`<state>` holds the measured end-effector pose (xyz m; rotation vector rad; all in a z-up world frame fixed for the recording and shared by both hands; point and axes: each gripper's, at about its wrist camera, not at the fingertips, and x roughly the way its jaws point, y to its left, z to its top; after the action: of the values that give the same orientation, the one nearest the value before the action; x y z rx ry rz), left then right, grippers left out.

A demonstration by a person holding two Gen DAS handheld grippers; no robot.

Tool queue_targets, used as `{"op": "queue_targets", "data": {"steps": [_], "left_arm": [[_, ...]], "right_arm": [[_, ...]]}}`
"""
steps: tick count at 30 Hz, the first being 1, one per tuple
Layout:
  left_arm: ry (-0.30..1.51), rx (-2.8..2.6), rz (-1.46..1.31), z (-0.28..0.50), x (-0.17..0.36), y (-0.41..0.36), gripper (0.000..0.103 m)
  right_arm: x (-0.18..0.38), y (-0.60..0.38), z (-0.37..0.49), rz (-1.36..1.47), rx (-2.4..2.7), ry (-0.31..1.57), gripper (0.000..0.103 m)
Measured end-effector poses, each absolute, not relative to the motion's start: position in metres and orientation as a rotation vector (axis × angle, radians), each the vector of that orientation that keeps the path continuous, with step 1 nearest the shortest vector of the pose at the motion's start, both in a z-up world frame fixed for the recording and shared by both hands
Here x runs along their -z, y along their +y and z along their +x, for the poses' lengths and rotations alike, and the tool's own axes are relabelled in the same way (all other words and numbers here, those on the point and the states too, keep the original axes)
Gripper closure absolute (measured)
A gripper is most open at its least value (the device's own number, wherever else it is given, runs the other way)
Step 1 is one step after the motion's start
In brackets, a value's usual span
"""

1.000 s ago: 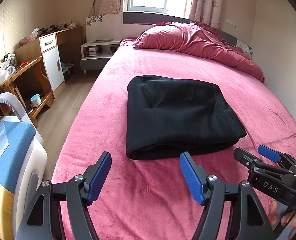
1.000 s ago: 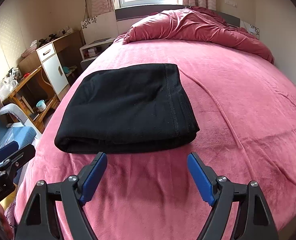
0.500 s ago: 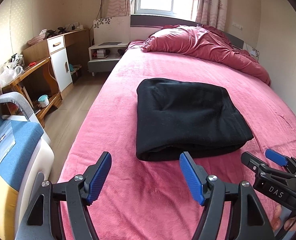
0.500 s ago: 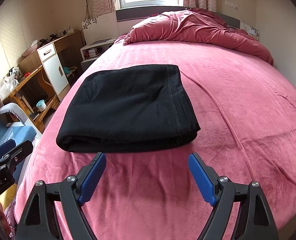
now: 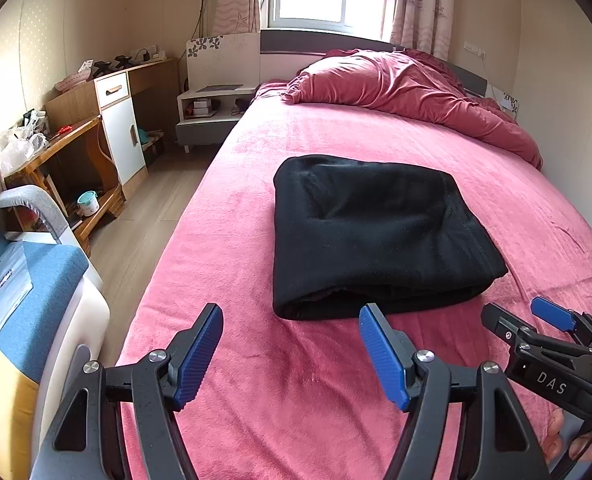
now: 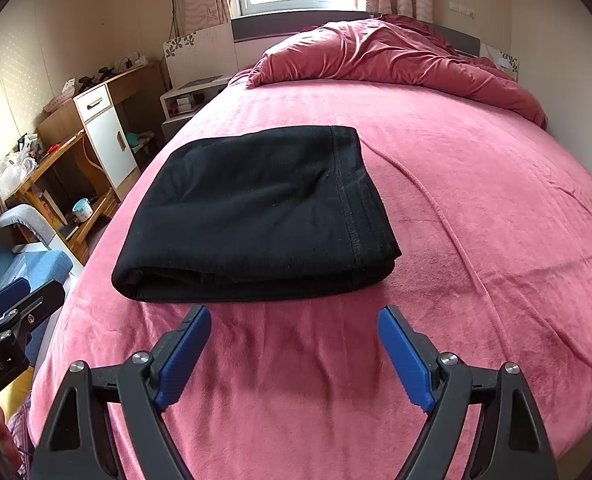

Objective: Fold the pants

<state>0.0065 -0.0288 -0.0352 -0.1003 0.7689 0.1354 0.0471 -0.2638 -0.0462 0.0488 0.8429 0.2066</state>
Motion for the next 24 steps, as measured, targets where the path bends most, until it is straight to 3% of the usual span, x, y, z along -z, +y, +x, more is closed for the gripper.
{"op": "queue_targets", "data": {"steps": [24], "left_arm": [[0.768, -0.141, -0.104, 0.0034, 0.0357, -0.0306, 0.031]], "right_arm": [[0.0479, -0.2662, 0.0458, 0.05, -0.205, 0.847, 0.016]]}}
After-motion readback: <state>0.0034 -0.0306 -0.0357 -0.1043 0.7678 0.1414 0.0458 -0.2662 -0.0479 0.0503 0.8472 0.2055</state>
